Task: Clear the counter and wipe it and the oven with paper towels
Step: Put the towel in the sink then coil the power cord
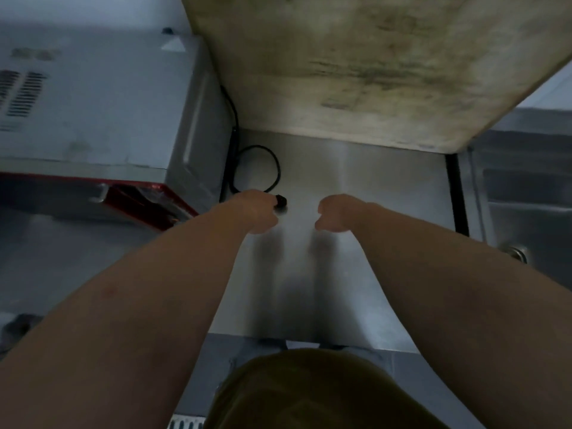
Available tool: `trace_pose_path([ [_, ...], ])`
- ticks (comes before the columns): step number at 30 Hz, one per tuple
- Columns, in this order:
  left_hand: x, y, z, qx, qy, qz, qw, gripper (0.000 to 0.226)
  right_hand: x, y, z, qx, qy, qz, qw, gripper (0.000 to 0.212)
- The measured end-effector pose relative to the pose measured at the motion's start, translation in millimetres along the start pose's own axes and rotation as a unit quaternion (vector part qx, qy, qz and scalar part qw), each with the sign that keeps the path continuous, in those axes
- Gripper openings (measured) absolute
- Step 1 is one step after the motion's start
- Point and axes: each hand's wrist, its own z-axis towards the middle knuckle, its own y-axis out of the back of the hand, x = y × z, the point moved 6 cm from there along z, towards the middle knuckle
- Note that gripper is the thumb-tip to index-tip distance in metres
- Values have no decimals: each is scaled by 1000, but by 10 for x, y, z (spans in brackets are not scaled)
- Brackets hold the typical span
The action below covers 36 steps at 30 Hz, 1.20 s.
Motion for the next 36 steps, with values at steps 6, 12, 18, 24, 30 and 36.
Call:
trace_pose_path([
  [6, 625, -403, 197, 33, 14, 34, 999, 54, 645, 83, 140, -28, 7, 17, 999, 56],
  [12, 802, -544, 380, 4, 16, -25, 1000, 52, 918, 116, 442, -45, -1, 0, 999, 35],
  [18, 868, -386, 578, -89, 58, -86, 991, 45, 1010, 151, 853, -70, -6, -6, 998, 55],
  [24, 883, -337, 755, -109, 87, -127, 982, 53, 1041, -3, 1111, -68, 5, -14, 998, 32],
  [30, 868, -231, 808, -112, 117, -106, 981, 56, 890, -32, 1070, -57, 1, 5, 998, 36],
  [36, 686, 193, 779, -133, 103, -49, 985, 45, 404, 459, 761, -69, -21, 19, 997, 26],
])
